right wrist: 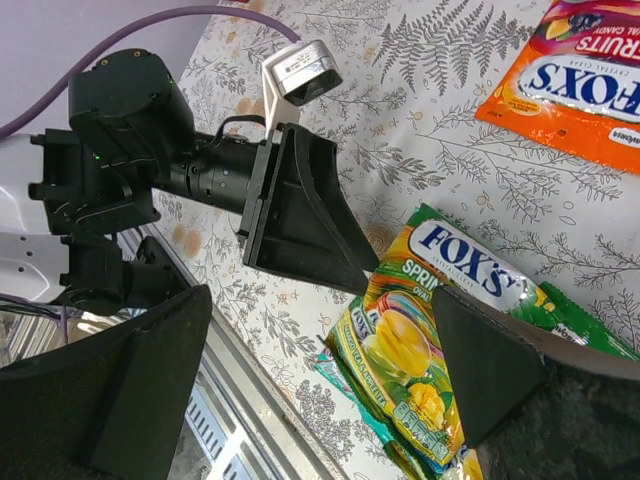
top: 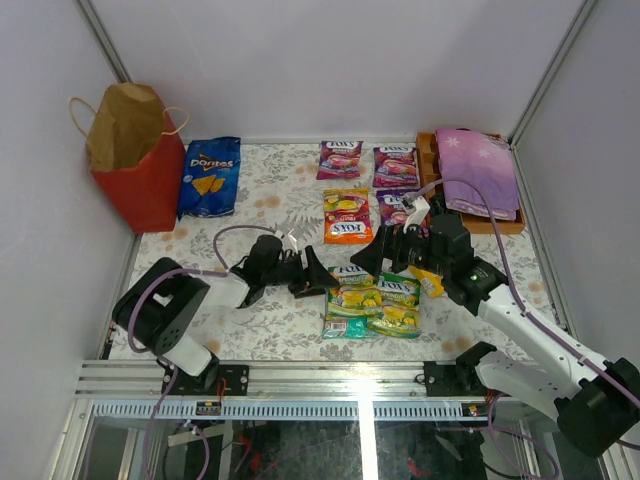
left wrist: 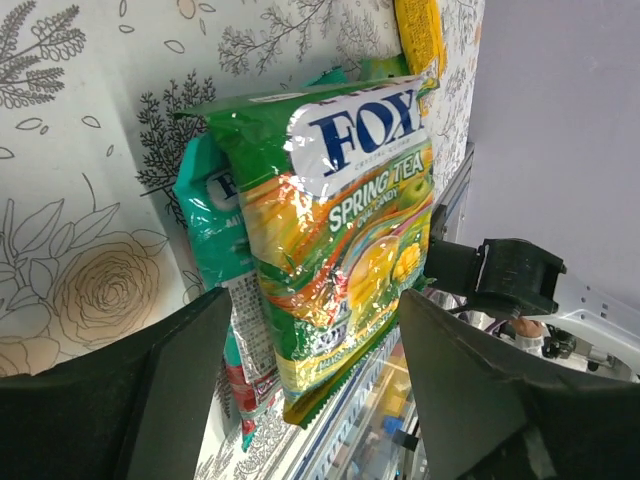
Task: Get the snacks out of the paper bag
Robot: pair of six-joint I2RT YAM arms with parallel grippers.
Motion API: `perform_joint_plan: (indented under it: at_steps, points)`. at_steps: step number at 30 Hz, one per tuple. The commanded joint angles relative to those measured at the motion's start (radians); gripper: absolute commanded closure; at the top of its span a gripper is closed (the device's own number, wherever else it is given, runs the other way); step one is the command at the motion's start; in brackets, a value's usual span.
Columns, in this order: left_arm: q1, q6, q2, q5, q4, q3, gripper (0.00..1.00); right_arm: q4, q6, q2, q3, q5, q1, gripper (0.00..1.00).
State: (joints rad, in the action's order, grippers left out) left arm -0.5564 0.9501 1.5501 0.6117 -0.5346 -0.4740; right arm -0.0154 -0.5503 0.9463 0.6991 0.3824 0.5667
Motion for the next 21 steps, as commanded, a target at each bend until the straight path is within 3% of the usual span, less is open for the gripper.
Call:
perform_joint_plan:
  at_steps: [1, 7, 14, 17, 21]
  points:
    - [-0.001, 0.056, 0.05, 0.045, -0.219, 0.019, 0.34, 0.05, -0.028, 0.015, 0.017, -0.013, -0.002, 0.01]
    - [0.0, 0.084, 0.096, 0.057, -0.306, 0.03, 0.38, 0.062, -0.046, 0.028, 0.011, -0.028, -0.003, 0.01]
    - [0.0, 0.155, 0.197, 0.094, -0.487, 0.057, 0.5, 0.056, -0.045, 0.04, 0.008, -0.049, -0.003, 0.01]
    - [0.0, 0.176, 0.224, 0.099, -0.536, 0.063, 0.59, 0.121, -0.051, 0.038, -0.036, -0.026, -0.02, 0.01]
    - [0.0, 0.178, 0.229, 0.096, -0.548, 0.066, 0.69, 0.202, -0.134, 0.077, -0.104, 0.042, -0.117, 0.15]
